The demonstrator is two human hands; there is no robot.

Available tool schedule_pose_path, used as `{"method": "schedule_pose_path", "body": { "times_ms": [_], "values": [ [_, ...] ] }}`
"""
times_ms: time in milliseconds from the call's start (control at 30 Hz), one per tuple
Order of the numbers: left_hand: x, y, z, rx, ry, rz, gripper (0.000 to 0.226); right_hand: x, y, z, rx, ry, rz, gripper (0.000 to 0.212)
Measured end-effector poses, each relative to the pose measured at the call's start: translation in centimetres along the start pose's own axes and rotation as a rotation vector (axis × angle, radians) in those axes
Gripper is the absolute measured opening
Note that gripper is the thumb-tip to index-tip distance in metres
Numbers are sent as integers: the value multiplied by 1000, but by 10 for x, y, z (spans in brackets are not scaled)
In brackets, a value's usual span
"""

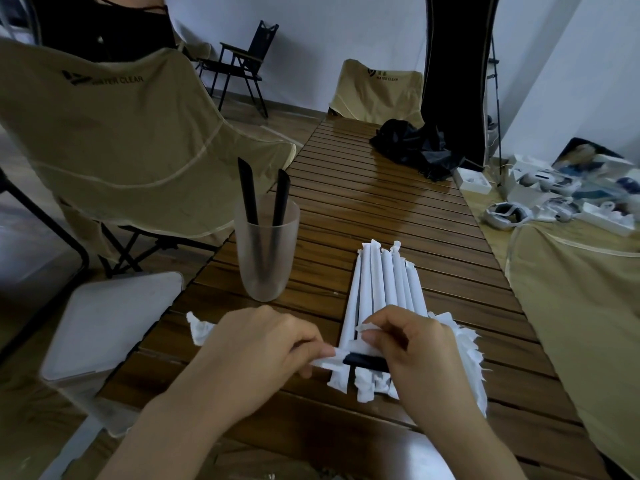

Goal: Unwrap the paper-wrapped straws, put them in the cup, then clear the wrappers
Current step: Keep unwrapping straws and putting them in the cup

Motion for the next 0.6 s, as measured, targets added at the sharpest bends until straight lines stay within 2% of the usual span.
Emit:
{"method": "schedule_pose_path", "body": {
  "times_ms": [67, 167, 333, 533, 600],
  "values": [
    [0, 1, -3, 26, 47, 7, 32, 0, 1, 0, -8, 20, 5, 29],
    [0, 4, -7, 58, 109, 31, 30, 2, 4, 0, -41, 54, 33, 23],
    [1, 7, -11, 64, 90, 56, 11, 4, 24, -12, -132, 150, 114, 18],
    [-1, -5, -10, 25, 100, -35, 15, 5, 57, -38, -374, 192, 198, 18],
    [-2, -5, -10, 18, 110, -57, 15, 4, 66, -43, -422, 196, 243, 10]
  ]
}}
Point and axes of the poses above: each hand's wrist, its own x-axis towards the middle knuckle, its own z-axis out of the palm, y = z × x, the point moved 6 cm from there along x, towards the middle knuckle, and after that the axes turned 3 degrees about -z, right-handed, at the moved point
